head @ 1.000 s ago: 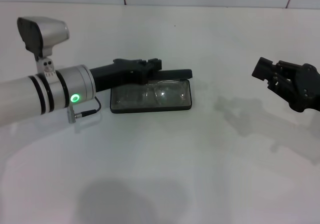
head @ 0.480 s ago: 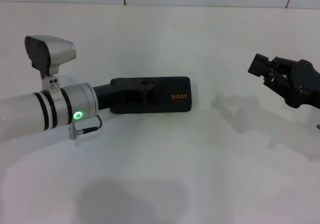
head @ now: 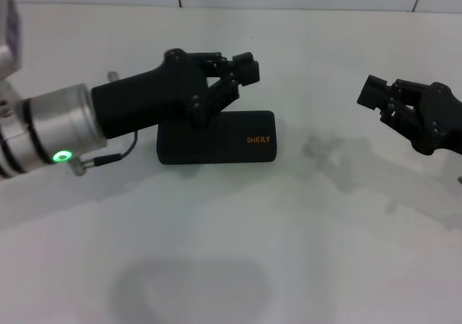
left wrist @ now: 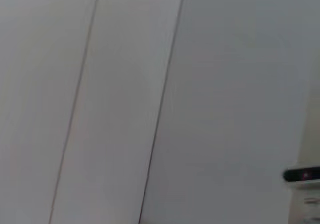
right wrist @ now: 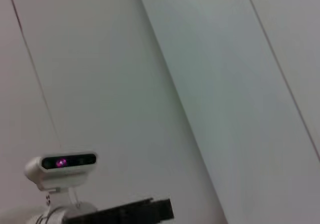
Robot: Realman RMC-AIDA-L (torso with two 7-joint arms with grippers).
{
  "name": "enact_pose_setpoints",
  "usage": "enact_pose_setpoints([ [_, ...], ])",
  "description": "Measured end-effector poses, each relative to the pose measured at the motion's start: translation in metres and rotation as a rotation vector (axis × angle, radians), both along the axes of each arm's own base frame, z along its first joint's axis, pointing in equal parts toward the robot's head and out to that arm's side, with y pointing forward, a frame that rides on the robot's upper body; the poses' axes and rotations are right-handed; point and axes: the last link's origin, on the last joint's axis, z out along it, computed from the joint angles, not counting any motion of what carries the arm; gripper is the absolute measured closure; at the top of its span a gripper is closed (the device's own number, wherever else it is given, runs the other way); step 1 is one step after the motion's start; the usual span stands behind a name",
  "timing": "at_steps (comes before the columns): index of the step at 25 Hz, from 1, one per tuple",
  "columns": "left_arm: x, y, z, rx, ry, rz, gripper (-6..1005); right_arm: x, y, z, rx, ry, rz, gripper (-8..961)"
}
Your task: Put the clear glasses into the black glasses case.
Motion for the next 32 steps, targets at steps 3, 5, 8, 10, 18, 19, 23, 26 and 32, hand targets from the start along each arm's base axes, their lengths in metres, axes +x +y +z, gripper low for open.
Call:
enact_pose_setpoints([
  [3,-0.009,-0.013,0.005,0.029,0.026,-0.029,900,-0.005,0.001,0.001,-0.01,-0.034,0.051,724],
  [5,-0.018,-0.024,0.006,0.038,0.05,-0.048,868,-0.012,0.003,0.001,-0.032,-0.093,0.111,722],
  [8,-0.032,-0.04,0.008,0.049,0.086,-0.065,771,-0.019,0.006,0.001,-0.068,-0.176,0.168,719],
  [10,-0.039,-0.047,0.012,0.057,0.108,-0.069,706,-0.024,0.007,0.001,-0.09,-0.248,0.214,677],
  [18,-0.049,-0.065,0.015,0.004,0.15,-0.12,346,-0.041,0.012,0.002,-0.087,-0.37,0.319,430],
  [19,-0.05,-0.067,0.015,-0.003,0.151,-0.113,306,-0.042,0.013,0.002,-0.085,-0.376,0.333,408],
  [23,-0.057,-0.072,0.015,-0.003,0.147,-0.082,195,-0.044,0.014,-0.005,-0.098,-0.435,0.372,323],
  [26,-0.06,-0.074,0.016,-0.001,0.148,-0.07,150,-0.043,0.014,-0.013,-0.116,-0.491,0.385,217],
  [32,-0.062,-0.075,0.016,-0.008,0.158,-0.068,105,-0.043,0.016,-0.019,-0.121,-0.518,0.387,92],
])
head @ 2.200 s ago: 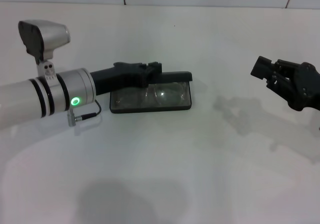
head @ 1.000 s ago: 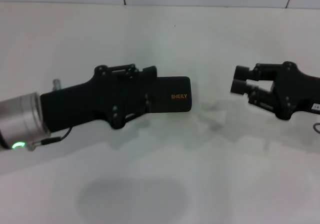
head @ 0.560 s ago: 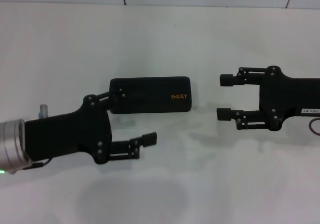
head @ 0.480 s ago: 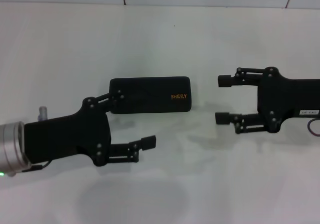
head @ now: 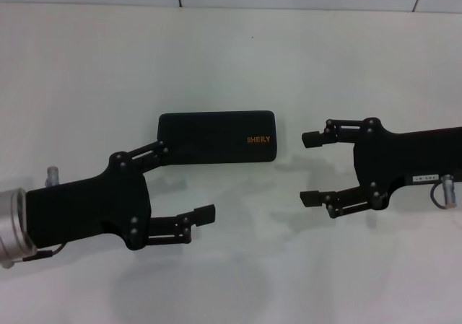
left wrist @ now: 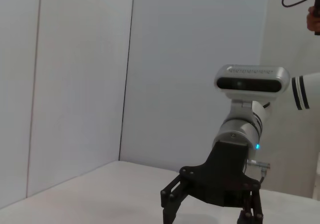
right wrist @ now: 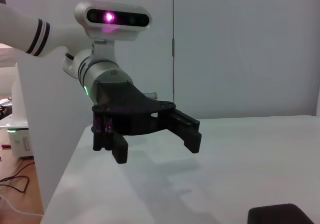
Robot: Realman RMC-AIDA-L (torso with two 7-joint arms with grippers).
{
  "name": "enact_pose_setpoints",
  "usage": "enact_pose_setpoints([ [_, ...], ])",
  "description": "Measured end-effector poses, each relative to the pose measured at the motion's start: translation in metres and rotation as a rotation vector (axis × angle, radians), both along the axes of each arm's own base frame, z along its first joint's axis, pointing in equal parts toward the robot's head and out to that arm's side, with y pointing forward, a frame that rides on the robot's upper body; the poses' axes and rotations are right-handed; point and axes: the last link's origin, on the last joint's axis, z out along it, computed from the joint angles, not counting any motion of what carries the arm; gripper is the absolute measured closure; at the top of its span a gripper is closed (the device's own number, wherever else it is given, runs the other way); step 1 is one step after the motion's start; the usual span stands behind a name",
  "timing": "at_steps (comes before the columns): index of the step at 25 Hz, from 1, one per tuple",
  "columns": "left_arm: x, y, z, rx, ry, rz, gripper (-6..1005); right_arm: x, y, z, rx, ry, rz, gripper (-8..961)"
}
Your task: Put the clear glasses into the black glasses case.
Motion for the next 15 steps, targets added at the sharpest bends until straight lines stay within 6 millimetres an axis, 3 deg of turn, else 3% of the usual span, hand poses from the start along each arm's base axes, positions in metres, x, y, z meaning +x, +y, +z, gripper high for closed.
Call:
enact_pose_setpoints([
  [15,0.0002,0.0015,-0.002,-0.009,0.016,-0.005,105,-0.0008,0.0007,-0.0076,-0.002,-0.025,0.002,92],
])
